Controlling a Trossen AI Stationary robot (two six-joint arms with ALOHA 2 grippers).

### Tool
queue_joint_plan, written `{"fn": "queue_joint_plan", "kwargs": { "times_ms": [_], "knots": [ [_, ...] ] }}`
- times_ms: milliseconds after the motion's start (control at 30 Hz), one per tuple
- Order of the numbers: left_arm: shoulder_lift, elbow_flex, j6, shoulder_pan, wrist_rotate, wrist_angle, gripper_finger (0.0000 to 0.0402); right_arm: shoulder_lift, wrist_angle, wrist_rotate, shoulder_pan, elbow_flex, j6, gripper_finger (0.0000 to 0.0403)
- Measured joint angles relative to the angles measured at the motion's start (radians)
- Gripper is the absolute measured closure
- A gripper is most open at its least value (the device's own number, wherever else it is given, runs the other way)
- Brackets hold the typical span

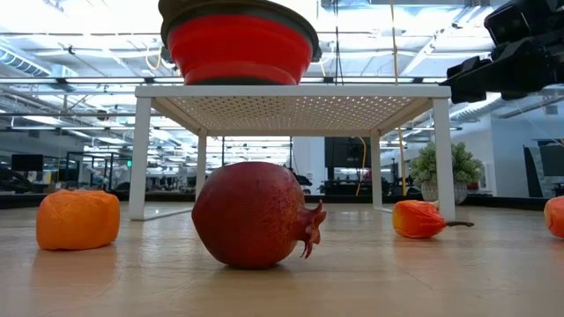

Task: Pick & Place Fruit
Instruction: Put the peach into the strainer bowl on the shelf

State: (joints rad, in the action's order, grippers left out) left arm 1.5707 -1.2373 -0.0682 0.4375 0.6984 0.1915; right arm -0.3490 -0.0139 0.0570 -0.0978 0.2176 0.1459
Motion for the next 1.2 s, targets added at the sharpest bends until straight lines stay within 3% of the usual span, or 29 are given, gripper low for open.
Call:
{"fn": "queue_joint_plan", "kwargs": {
  "times_ms": [367,667,867,1200],
  "knots": [
    [-0.061,0.000,0.157,-0.107,-0.021,-0.198,0.0321,0.087,0.079,-0.002,0.000,0.000,0.000,0.0273],
    [-0.163,-0.001,0.396,-0.177,-0.019,-0.479,0.0321,0.160,0.127,-0.003,0.000,0.000,0.006,0.0273],
    [-0.190,-0.001,0.561,-0.217,-0.077,-0.652,0.0321,0.197,0.169,-0.003,0.000,0.000,0.006,0.0273],
    [-0.192,-0.001,0.761,-0.255,-0.099,-0.811,0.0321,0.205,0.173,-0.004,0.000,0.000,0.005,0.0273]
  ]
}}
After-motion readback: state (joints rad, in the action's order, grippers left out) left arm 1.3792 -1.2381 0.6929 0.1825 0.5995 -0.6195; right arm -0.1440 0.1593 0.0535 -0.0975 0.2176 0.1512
